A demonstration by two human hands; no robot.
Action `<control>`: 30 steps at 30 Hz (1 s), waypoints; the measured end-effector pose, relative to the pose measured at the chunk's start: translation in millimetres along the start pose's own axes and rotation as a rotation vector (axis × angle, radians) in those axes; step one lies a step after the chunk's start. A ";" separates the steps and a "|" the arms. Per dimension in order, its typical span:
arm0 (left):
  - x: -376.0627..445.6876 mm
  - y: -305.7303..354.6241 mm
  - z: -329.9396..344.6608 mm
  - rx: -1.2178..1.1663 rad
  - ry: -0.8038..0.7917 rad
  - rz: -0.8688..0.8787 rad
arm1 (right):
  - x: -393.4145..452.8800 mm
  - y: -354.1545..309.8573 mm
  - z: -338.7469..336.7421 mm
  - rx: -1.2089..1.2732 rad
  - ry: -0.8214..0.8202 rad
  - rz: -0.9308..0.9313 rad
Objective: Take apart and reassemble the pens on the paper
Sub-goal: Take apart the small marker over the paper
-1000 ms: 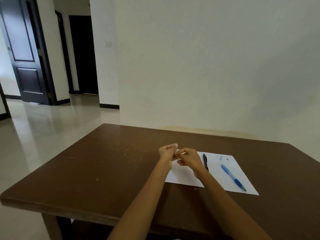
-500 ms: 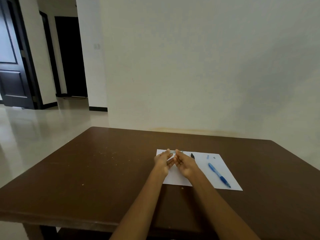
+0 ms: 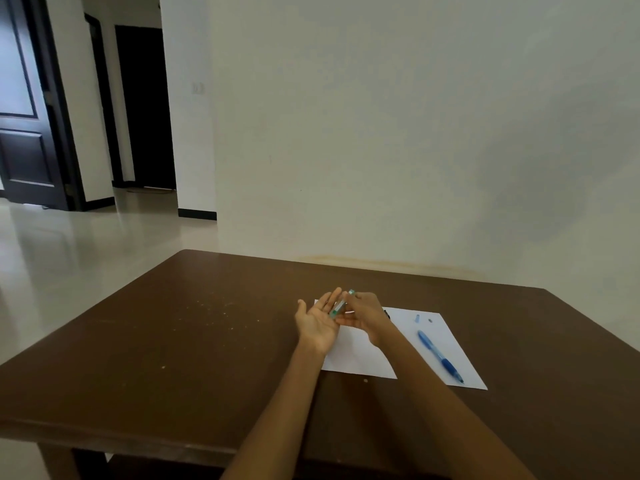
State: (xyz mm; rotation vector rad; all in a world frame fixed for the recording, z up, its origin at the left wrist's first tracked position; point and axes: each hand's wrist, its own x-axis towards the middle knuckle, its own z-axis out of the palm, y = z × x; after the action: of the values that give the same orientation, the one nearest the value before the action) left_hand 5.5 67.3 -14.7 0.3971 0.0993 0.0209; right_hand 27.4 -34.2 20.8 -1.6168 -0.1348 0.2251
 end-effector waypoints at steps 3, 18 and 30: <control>0.2 -1.3 -1.9 -0.005 -0.001 -0.006 | -0.4 -4.1 3.0 -0.155 0.029 -0.068; -4.5 4.3 -5.0 0.017 0.010 -0.038 | 5.7 -0.2 0.7 0.102 0.118 0.066; -2.1 5.9 -5.8 0.077 0.016 -0.067 | 10.2 4.3 -6.7 0.325 0.141 0.184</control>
State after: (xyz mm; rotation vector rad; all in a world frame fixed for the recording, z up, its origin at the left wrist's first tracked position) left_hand 2.9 74.9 -17.5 0.4701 0.1295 -0.0463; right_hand 38.6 -38.7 16.2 -1.3153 0.1534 0.2591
